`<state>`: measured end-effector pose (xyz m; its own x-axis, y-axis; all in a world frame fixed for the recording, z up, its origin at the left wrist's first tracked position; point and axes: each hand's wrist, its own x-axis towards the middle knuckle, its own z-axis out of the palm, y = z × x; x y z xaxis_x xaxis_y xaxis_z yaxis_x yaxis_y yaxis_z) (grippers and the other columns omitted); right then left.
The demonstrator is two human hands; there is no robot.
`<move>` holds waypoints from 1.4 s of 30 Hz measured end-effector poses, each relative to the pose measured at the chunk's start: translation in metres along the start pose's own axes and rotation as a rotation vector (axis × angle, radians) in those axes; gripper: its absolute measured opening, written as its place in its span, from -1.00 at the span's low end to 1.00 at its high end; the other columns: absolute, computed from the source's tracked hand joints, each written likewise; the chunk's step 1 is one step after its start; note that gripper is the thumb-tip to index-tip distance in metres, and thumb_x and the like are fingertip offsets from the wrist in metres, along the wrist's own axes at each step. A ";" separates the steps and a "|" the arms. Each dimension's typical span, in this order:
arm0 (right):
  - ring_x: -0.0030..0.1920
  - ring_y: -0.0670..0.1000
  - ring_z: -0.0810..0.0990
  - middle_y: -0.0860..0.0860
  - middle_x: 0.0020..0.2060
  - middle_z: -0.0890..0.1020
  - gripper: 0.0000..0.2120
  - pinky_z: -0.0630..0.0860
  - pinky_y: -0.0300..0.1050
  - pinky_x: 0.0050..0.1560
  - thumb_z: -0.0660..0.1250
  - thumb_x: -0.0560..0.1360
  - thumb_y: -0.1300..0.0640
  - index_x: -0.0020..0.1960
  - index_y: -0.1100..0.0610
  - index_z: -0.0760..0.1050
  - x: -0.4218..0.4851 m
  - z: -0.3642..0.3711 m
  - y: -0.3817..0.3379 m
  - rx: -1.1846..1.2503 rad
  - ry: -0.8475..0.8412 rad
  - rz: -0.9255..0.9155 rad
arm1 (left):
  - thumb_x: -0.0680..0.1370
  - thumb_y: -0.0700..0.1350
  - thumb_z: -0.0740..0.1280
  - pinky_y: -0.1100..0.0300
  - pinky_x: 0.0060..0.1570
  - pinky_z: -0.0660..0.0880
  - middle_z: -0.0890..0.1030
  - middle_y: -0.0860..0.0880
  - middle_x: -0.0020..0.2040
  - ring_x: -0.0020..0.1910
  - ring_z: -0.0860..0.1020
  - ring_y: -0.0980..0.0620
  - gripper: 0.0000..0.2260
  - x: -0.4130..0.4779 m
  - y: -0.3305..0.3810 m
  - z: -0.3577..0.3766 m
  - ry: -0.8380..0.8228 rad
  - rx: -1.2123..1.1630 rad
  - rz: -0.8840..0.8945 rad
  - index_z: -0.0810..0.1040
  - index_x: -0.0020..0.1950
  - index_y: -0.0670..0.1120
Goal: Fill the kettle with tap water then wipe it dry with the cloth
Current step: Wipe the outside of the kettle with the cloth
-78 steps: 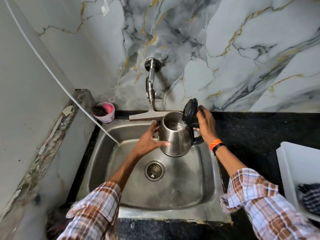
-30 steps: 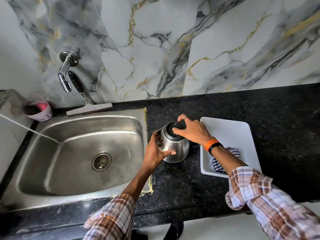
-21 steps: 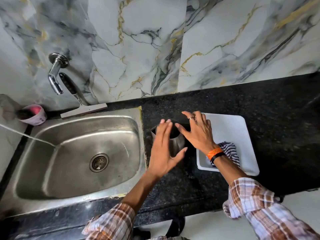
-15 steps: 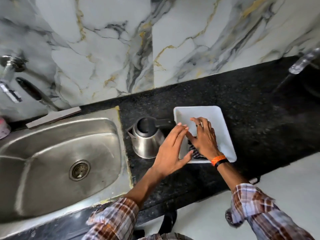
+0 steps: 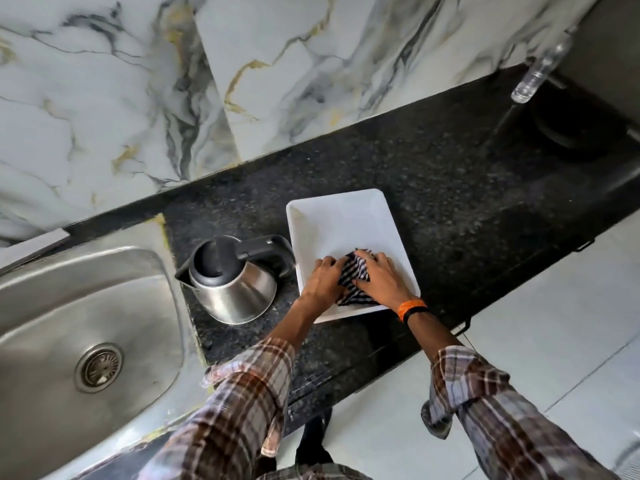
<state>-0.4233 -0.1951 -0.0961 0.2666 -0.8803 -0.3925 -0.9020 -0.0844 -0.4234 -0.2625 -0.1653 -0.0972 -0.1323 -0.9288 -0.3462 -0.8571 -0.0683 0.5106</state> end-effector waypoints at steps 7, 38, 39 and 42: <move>0.18 0.03 0.65 -0.05 0.11 0.67 -0.49 0.51 -0.26 0.13 0.43 0.41 0.33 0.32 0.01 0.53 -0.006 -0.010 -0.017 0.384 0.097 -0.070 | 0.42 -0.40 0.38 0.17 0.31 0.43 0.60 -0.22 0.24 0.27 0.58 -0.23 -0.43 -0.021 0.000 -0.017 0.191 -0.313 0.039 0.51 0.44 -0.15; 0.32 0.14 0.55 0.01 0.26 0.66 -0.69 0.40 0.14 0.33 0.13 0.72 -0.02 0.31 -0.07 0.59 -0.016 -0.002 -0.237 0.040 0.299 -0.402 | 0.70 -0.27 0.08 -0.20 0.65 -0.09 -0.21 -0.19 0.65 0.68 -0.18 -0.21 -0.43 -0.157 -0.077 0.024 0.974 -0.680 -0.358 -0.14 0.62 -0.33; 0.30 0.12 0.57 -0.01 0.26 0.67 -0.69 0.41 0.13 0.32 0.13 0.72 -0.03 0.33 -0.08 0.58 -0.016 0.002 -0.234 0.030 0.293 -0.434 | 0.70 -0.18 0.07 -0.20 0.65 -0.13 -0.21 -0.18 0.65 0.68 -0.19 -0.20 -0.42 -0.158 -0.075 0.027 0.974 -0.723 -0.349 -0.15 0.62 -0.32; 0.23 0.10 0.60 -0.06 0.22 0.68 -0.64 0.43 0.13 0.25 0.10 0.69 -0.15 0.32 -0.12 0.58 -0.019 0.009 -0.230 0.014 0.382 -0.480 | 0.70 0.15 0.01 -0.06 0.66 -0.22 -0.26 -0.02 0.66 0.68 -0.26 -0.08 -0.34 -0.148 -0.069 0.016 1.008 -0.868 -0.386 -0.21 0.64 -0.12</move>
<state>-0.2177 -0.1550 0.0013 0.4990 -0.8509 0.1642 -0.7064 -0.5091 -0.4917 -0.1919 -0.0177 -0.0940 0.7719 -0.6335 -0.0538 -0.1266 -0.2361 0.9635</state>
